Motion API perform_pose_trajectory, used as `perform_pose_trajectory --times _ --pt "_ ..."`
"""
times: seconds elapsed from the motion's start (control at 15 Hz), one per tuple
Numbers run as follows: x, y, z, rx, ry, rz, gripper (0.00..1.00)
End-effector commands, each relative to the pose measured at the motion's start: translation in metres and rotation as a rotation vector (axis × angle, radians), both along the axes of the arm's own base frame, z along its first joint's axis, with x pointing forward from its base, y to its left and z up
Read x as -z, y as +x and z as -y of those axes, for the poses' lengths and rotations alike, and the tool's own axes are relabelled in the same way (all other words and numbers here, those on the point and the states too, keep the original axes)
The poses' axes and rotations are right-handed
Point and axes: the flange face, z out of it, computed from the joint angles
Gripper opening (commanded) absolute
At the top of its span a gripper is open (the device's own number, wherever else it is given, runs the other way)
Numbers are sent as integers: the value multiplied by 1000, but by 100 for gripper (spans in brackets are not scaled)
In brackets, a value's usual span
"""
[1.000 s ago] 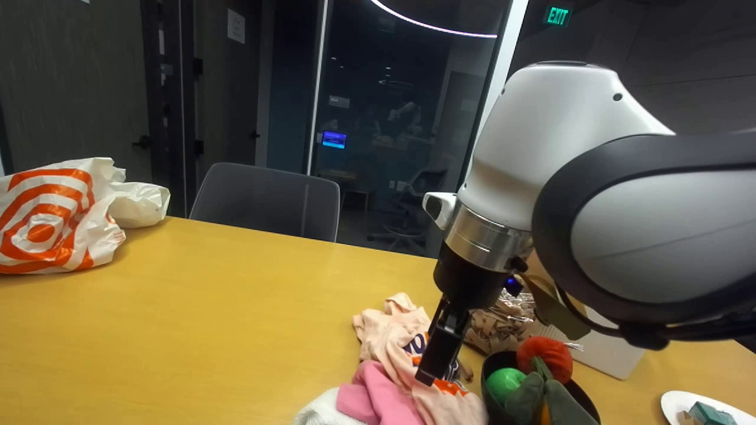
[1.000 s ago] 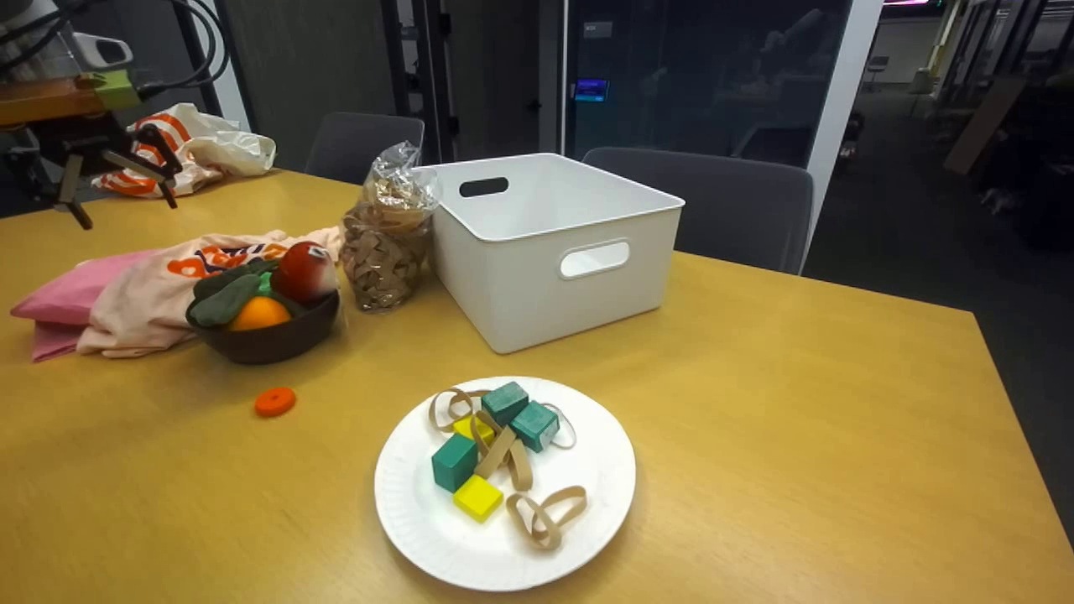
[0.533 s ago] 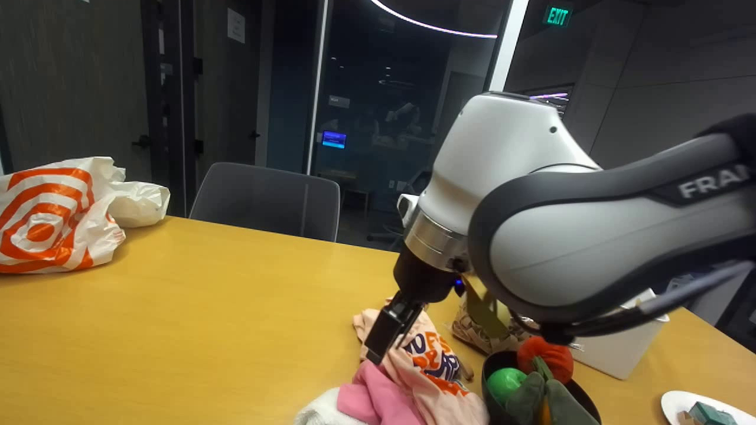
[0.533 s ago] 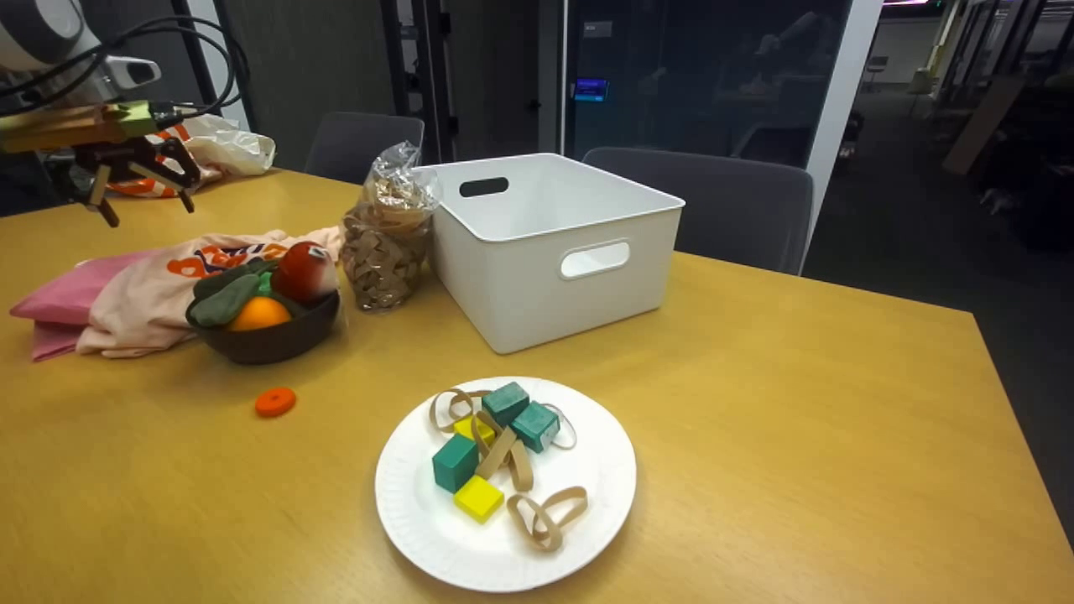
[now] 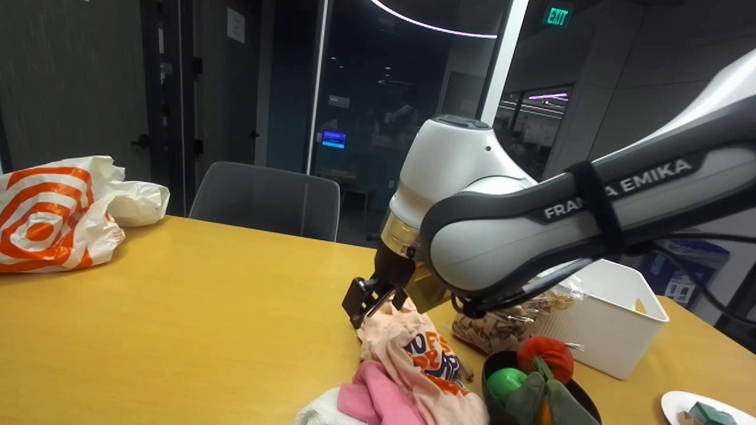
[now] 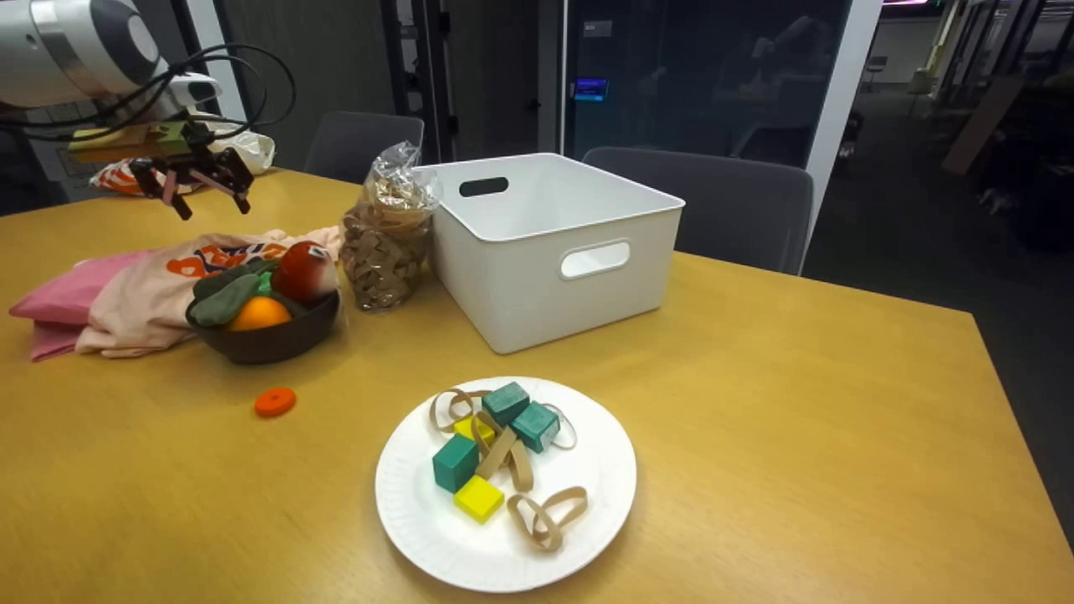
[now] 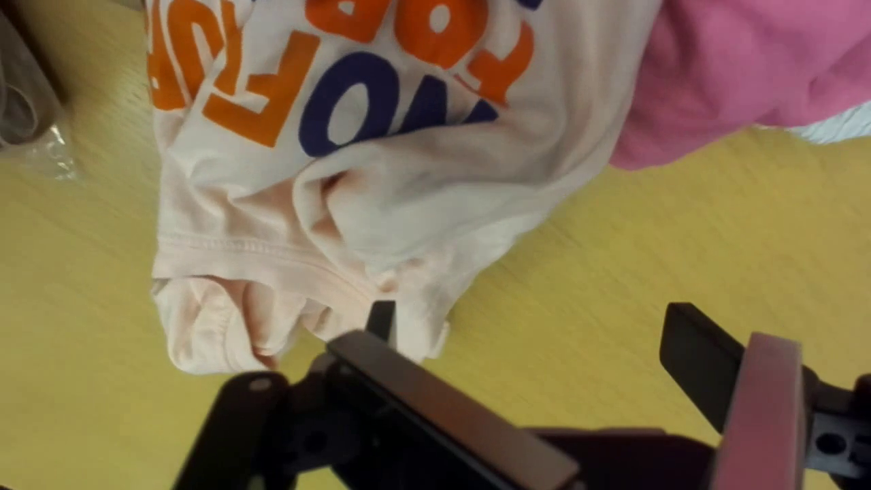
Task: Pick up the cloths on the table and hang them around the white basket
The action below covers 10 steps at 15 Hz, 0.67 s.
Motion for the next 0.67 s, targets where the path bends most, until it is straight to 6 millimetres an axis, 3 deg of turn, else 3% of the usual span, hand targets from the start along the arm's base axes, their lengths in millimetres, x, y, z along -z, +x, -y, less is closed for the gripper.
perform_pose_trajectory --times 0.0,0.4,0.47,0.6 --pt "3 19 -9 172 -36 20 100" --pt "-10 6 -3 242 -80 -61 100" --pt "6 11 -4 233 -78 -43 100" --pt "3 9 -4 238 -84 -55 100"
